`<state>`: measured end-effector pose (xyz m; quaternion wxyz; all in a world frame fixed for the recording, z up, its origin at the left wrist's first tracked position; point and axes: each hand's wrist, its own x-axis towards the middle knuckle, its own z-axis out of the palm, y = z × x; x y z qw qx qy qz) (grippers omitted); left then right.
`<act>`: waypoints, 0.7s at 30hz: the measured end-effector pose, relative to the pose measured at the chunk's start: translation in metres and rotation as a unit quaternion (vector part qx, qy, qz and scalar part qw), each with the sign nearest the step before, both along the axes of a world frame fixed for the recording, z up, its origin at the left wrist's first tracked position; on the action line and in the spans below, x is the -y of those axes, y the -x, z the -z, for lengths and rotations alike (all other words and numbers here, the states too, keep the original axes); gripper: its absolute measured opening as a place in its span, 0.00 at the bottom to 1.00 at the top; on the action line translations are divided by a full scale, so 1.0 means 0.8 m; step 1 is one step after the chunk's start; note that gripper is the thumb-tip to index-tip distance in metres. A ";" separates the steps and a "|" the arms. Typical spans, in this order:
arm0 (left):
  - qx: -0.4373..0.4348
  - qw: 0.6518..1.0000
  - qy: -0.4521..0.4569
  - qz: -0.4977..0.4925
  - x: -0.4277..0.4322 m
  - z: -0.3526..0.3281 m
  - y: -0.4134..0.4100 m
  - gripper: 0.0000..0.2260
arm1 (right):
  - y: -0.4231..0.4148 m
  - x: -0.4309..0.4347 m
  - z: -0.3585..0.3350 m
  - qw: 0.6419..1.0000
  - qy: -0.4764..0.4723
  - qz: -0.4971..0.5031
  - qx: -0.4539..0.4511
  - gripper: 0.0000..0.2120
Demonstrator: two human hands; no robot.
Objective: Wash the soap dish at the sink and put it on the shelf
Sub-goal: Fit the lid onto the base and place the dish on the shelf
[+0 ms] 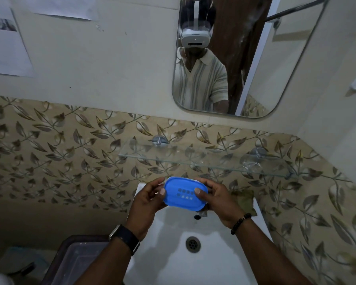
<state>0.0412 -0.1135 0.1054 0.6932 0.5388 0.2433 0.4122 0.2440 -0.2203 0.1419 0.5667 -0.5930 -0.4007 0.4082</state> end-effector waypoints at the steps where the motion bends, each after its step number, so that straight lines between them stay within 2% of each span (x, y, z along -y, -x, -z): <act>1: -0.008 0.999 -0.028 0.014 -0.001 -0.003 0.000 0.15 | -0.003 0.002 -0.003 1.000 -0.018 0.000 0.017 0.17; 4: -0.035 0.993 -0.097 0.056 -0.004 -0.016 0.002 0.18 | -0.011 0.008 -0.015 0.993 -0.070 0.027 0.087 0.15; 9: -0.085 0.965 -0.240 0.058 -0.003 -0.048 -0.003 0.25 | -0.015 0.030 -0.044 0.959 -0.119 0.046 0.255 0.19; 14: -0.082 0.891 -0.447 0.018 -0.002 -0.086 -0.010 0.23 | -0.019 0.062 -0.074 0.898 -0.185 0.040 0.396 0.21; 21: -0.064 0.823 -0.564 -0.030 0.013 -0.121 -0.032 0.19 | -0.017 0.101 -0.111 0.815 -0.226 0.097 0.525 0.20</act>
